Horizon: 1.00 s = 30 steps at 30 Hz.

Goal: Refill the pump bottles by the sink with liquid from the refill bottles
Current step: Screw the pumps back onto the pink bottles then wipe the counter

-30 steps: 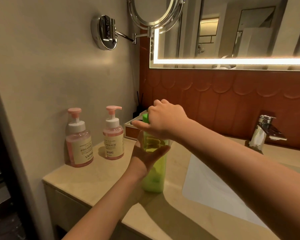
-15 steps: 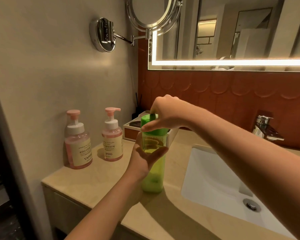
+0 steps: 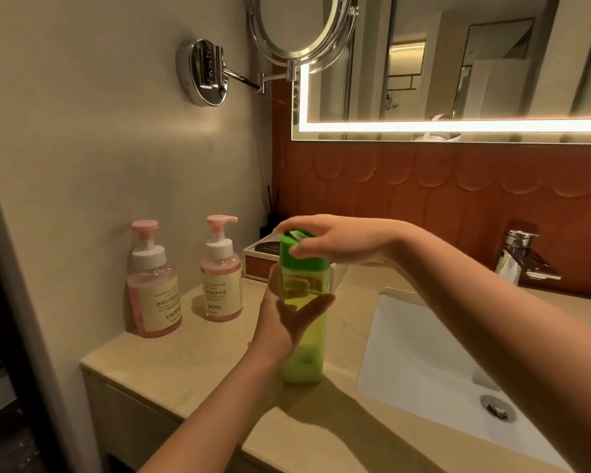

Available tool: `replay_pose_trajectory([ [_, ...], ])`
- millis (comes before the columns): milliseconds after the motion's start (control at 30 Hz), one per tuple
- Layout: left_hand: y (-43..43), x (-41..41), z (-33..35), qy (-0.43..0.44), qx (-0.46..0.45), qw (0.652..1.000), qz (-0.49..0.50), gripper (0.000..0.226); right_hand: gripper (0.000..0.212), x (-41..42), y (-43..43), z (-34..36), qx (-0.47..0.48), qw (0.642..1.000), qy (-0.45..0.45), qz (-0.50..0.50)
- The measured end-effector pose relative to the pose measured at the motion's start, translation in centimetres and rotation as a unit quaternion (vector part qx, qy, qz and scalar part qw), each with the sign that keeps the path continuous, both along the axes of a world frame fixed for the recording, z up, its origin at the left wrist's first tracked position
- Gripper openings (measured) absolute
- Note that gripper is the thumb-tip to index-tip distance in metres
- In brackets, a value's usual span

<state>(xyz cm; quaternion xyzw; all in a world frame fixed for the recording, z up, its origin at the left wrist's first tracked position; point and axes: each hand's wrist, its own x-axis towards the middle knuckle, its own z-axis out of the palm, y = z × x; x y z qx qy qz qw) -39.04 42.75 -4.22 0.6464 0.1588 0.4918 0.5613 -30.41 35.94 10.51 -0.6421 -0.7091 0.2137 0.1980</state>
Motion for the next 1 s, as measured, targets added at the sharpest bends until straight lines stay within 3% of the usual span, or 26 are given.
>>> replay_pose_trajectory([
  [67, -0.1, 0.0, 0.2, -0.025, -0.045, 0.998, -0.030, 0.045, 0.044, 0.6, -0.8, 0.4, 0.023, 0.997, -0.070, 0.020],
  [133, 0.0, 0.1, 0.3, -0.024, -0.034, 0.998, -0.037, 0.071, 0.048, 0.5, -0.7, 0.6, 0.070, 0.987, -0.147, 0.007],
  [333, -0.3, 0.4, -0.1, 0.006, 0.045, 0.997, 0.057, 0.062, 0.052, -0.9, 0.6, 0.6, 0.135, 0.946, -0.287, -0.068],
  [500, -0.8, 0.4, -0.2, 0.002, 0.042, 0.997, 0.071, 0.069, 0.067, -1.4, 1.4, -1.5, 0.272, 0.844, -0.418, -0.197],
  [567, -0.7, 0.3, 0.0, 0.001, 0.029, 0.998, 0.051, 0.066, 0.069, -0.8, 1.9, -2.1, 0.257, 0.866, -0.393, -0.174],
  [633, -0.3, 0.1, 0.1, -0.001, 0.013, 0.999, 0.029, 0.066, 0.066, -0.3, 2.2, -1.9, 0.156, 0.944, -0.273, -0.100],
  [700, -0.1, -0.3, 0.4, 0.035, 0.028, 0.999, 0.015, 0.071, 0.067, 0.5, 2.2, -1.3, 0.077, 0.985, -0.154, -0.023],
  [833, 1.3, -1.5, 0.3, 0.069, 0.055, 0.995, -0.045, 0.046, 0.062, 2.1, 1.5, -1.8, 0.064, 0.997, 0.005, 0.047],
  [1000, 2.2, -1.8, 0.0, 0.070, 0.034, 0.994, -0.081, 0.040, 0.045, 1.3, 1.4, -4.4, 0.243, 0.969, 0.055, -0.011],
])
